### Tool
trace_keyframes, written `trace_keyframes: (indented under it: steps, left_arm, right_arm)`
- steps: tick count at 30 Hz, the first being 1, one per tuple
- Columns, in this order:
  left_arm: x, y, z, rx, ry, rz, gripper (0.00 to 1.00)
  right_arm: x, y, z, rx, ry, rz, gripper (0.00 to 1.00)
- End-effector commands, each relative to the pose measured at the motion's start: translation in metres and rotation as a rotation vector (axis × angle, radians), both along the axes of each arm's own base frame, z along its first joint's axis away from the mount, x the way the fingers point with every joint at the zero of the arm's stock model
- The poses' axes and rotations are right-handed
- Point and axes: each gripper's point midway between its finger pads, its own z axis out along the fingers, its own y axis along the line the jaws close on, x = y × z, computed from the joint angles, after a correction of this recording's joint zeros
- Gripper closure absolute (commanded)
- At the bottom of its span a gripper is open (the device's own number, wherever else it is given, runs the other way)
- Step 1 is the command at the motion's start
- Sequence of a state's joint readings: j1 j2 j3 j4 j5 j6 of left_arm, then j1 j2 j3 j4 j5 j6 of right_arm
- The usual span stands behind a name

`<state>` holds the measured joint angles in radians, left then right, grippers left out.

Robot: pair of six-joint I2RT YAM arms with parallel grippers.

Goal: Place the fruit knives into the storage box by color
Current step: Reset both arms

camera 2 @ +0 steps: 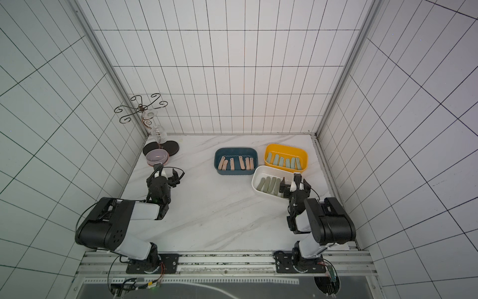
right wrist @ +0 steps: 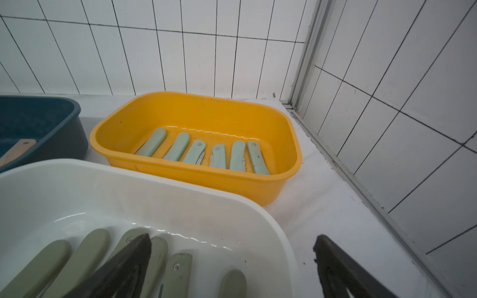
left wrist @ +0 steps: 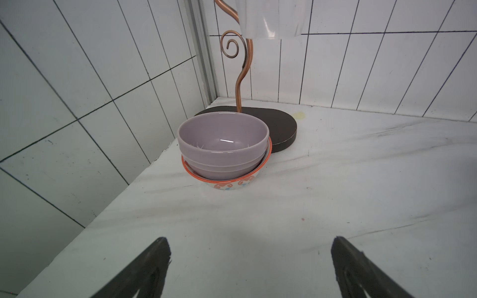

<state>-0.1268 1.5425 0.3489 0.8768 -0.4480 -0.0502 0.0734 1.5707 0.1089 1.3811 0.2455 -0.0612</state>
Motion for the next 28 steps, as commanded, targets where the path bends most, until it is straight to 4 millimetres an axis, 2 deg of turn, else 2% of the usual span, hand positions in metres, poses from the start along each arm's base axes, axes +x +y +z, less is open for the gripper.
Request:
trace_keyframes:
  steps: [1, 3, 5, 7, 28]
  left_arm:
    - [0.013, -0.014, 0.017, 0.011, -0.072, -0.085, 0.03]
    - [0.013, -0.014, 0.017, 0.013, -0.08, -0.09, 0.03]
    - [0.013, -0.015, 0.017, 0.014, -0.078, -0.091, 0.03]
    - [0.012, -0.015, 0.017, 0.012, -0.074, -0.091, 0.03]
    - [0.012, -0.016, 0.016, 0.011, -0.063, -0.096, 0.03]
  right_arm:
    - [0.004, 0.007, 0.045, -0.02, -0.17, 0.041, 0.0]
    - [0.012, 0.004, 0.043, -0.009, -0.161, 0.026, 0.0]
    - [0.027, -0.004, 0.031, 0.034, -0.077, 0.019, 0.0]
    - [0.035, -0.017, 0.029, 0.09, -0.065, -0.001, 0.0]
    - [0.032, -0.018, 0.03, 0.086, -0.068, -0.006, 0.0]
